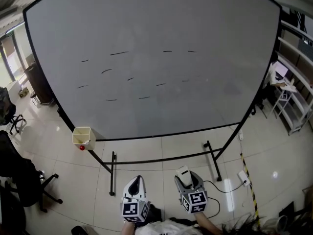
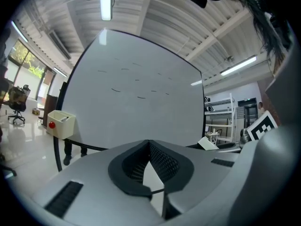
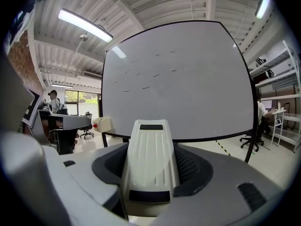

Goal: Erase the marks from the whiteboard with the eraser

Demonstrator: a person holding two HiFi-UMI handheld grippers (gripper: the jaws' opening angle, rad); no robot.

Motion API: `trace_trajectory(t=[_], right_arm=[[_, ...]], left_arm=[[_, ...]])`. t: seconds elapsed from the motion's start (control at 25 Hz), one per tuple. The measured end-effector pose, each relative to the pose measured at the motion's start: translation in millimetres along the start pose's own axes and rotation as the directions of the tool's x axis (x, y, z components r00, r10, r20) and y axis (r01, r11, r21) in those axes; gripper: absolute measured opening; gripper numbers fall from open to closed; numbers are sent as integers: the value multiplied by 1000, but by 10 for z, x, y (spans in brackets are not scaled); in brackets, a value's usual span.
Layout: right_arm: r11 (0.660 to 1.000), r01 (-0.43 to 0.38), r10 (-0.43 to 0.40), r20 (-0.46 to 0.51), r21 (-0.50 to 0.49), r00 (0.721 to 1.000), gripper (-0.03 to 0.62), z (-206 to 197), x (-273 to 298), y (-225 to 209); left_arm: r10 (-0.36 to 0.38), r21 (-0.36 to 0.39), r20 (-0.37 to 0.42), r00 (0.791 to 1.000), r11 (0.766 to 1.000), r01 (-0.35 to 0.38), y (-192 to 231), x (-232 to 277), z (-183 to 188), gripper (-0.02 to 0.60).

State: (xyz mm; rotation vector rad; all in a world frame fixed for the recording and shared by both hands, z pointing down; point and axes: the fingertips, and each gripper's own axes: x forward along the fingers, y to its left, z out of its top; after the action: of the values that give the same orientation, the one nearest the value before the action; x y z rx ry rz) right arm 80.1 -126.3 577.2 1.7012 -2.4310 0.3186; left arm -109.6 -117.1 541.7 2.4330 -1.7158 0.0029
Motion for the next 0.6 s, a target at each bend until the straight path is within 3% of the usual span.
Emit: trace_trajectory(t=[0.36,0.6], right_arm=[[1000,-12,12,-25,4,1000,275,-234,-766,-194],[1000,-28,28,-11,-5,1000,275,-283,-933,-177]], left_arm=[[9,-8,-22,1000,1000,-9,-764,-541,-346,-14],[0,16,0,1000,1000,0,-909,-639,-355,-14]])
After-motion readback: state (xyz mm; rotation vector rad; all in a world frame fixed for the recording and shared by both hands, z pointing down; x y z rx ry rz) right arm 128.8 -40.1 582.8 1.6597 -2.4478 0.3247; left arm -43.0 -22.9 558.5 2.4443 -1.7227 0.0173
